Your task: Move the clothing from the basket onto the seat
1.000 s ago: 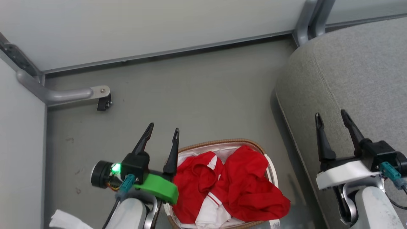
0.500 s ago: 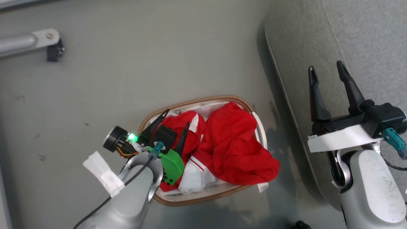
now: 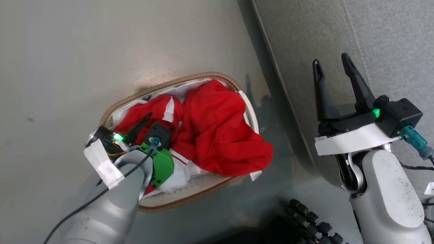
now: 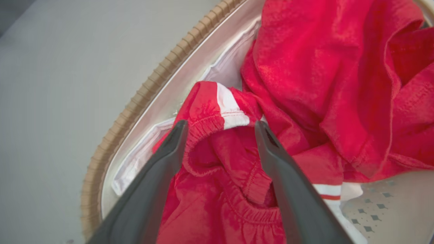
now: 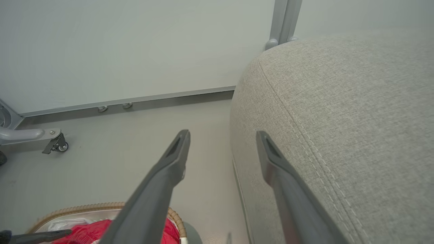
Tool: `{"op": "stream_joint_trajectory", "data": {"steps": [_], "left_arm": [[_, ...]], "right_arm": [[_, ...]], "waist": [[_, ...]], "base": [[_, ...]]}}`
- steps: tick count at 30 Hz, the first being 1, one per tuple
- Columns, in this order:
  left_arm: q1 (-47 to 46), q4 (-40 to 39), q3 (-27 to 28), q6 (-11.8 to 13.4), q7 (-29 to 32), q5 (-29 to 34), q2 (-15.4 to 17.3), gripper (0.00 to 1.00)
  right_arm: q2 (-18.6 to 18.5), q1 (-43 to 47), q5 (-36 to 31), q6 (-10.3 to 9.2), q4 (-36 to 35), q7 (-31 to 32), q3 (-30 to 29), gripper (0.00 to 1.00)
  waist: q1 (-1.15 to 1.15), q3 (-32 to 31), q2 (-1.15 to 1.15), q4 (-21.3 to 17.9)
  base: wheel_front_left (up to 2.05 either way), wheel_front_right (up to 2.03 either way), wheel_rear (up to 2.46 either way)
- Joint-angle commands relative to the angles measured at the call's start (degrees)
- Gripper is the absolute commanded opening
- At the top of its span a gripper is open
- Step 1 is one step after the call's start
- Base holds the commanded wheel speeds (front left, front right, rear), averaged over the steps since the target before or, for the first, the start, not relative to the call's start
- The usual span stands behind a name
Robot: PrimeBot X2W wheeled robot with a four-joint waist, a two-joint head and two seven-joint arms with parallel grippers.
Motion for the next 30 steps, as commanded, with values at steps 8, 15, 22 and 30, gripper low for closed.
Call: {"op": "stream_joint_trajectory", "data": {"steps": [8,15,22,30], "left_arm": [[-5.15,5.8,0.2,3.77,0.99,0.38,2.34,1.0],[-5.99,7.89,1.0,8.05,3.92,-0.99,2.21,1.0],[-4.4,8.82,1.1,8.58,7.03,-2.52,1.5,0.44],[-3.0,8.98,0.75,7.15,5.53,-3.71,0.94,0.0]], "right_arm": [[-0.08,-1.3,2.03,-0.04,-0.14,-0.28,1.93,1.0],[-0.09,-1.13,3.33,-0.04,0.03,-0.28,3.33,1.0],[-0.09,-0.64,3.91,-0.04,0.3,-0.28,4.27,1.0],[-0.1,0.06,3.23,-0.04,1.34,-0.28,4.15,1.0]], "waist": [[-0.01,4.53,0.0,-5.15],[-0.01,4.73,0.0,-5.9],[-0.01,4.22,0.0,-6.21],[-0.01,1.79,0.0,-5.51]], "base": [[0.0,0.0,0.0],[0.0,0.0,0.0],[0.0,0.0,0.0],[0.0,0.0,0.0]]}}
